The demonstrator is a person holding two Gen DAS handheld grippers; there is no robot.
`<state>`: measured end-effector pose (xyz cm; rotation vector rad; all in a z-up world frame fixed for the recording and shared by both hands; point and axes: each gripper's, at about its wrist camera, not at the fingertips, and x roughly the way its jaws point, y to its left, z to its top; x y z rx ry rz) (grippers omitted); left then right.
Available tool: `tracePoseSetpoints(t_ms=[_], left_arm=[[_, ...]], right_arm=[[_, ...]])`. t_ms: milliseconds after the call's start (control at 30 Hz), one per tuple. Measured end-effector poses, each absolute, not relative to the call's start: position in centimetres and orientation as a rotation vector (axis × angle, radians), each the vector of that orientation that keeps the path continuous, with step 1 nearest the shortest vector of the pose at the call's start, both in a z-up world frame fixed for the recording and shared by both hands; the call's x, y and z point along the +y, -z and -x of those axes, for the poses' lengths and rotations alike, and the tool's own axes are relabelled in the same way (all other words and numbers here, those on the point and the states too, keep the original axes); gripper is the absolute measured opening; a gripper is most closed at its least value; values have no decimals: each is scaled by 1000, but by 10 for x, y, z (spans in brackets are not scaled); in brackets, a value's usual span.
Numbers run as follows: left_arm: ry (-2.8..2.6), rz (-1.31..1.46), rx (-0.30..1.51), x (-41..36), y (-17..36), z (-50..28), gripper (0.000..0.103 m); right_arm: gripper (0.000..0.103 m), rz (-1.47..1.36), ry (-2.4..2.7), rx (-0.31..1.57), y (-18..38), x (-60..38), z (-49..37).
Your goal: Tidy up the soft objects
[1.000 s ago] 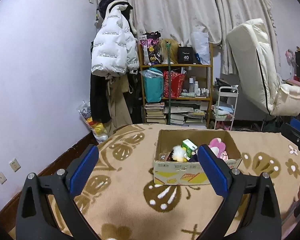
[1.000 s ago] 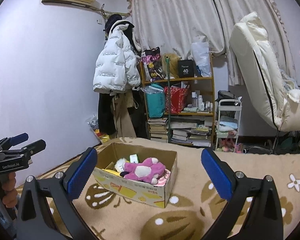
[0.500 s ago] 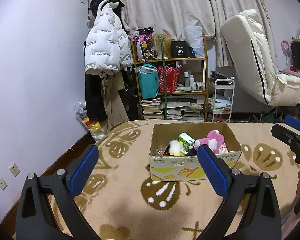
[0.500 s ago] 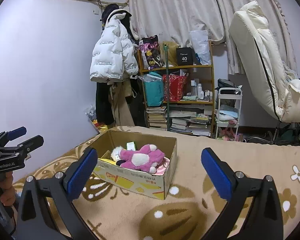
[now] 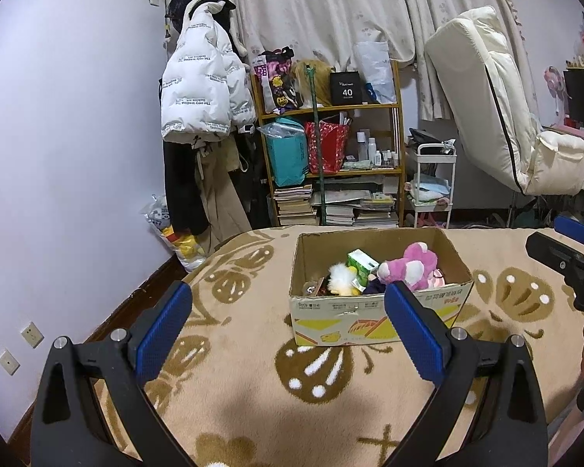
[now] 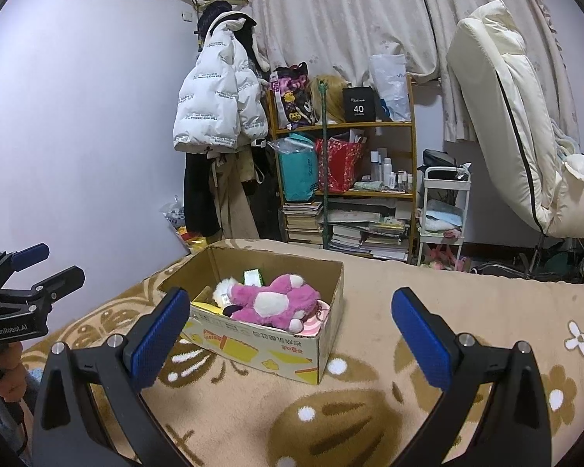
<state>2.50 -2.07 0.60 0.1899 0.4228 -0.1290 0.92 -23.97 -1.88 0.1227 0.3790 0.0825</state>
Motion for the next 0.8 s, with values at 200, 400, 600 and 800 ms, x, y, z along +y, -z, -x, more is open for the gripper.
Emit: tracePoseSetpoints(t_ms=[200,400,600,800], left_arm=[[133,-186,423,-21,-6,-25,98],[132,-187,421,-20,-5,-24,98],[131,-186,420,-20,-5,-23,98],[129,-189,417,-21,-5,-23,98]], right_arm=[[103,-122,-77,387,24,-241,-9],[103,-122,-76,388,26,-244,-9],[103,-127,-64,396,30,-247,-10],[103,-125,-64,399,31,-247,-10]])
